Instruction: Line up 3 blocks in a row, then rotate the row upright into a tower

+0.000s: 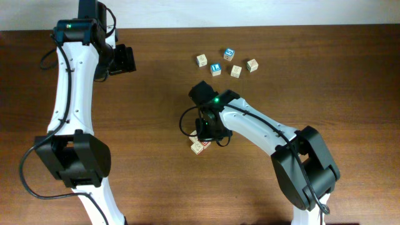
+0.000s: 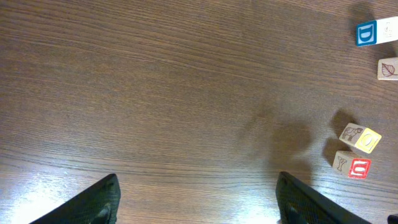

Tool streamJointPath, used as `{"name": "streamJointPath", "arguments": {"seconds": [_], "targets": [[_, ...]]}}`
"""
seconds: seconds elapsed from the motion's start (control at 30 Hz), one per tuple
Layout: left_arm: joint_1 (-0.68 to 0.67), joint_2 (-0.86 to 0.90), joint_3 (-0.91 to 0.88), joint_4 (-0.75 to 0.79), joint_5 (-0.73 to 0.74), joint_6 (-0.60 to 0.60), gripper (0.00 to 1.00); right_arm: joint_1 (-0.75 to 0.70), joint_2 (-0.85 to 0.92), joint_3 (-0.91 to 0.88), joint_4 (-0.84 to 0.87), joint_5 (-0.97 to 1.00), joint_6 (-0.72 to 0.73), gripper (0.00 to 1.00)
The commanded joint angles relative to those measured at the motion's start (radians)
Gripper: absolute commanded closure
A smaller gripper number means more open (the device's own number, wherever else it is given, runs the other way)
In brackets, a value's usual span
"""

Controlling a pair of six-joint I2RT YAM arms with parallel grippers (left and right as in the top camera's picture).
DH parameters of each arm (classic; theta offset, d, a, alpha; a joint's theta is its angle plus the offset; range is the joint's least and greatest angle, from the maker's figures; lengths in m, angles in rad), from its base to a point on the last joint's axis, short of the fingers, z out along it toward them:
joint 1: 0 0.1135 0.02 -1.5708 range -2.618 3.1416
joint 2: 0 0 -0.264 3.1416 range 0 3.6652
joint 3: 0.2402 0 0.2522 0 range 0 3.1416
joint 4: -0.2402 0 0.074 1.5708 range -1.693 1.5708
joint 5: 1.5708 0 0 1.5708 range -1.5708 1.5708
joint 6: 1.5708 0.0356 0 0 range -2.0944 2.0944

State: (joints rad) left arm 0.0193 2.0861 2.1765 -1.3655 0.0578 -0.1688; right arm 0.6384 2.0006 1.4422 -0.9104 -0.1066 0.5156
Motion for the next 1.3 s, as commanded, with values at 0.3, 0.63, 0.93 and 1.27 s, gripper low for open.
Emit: {"name": "streamJointPath", "arguments": {"seconds": [0.3,0.63,0.93,1.27], "targets": [[0.002,-0.003,-0.01,0.003,0.029,0.005,0.04,0.019,0.008,-0.031,0.023,-0.018,0.048,0.96],[0.002,-0.003,-0.01,-0.011,0.033,0.005,0.04,0.009,0.009,-0.028,-0.026,0.067,0.153,0.96],[0.002,-0.003,-0.01,-0.011,0.032,0.005,0.04,-0.012,0.009,-0.009,-0.074,0.136,0.182,0.96],[0.002,-0.003,-0.01,-0.011,0.033,0.005,0.04,-0.012,0.009,0.023,-0.059,0.235,0.17,0.96]]}}
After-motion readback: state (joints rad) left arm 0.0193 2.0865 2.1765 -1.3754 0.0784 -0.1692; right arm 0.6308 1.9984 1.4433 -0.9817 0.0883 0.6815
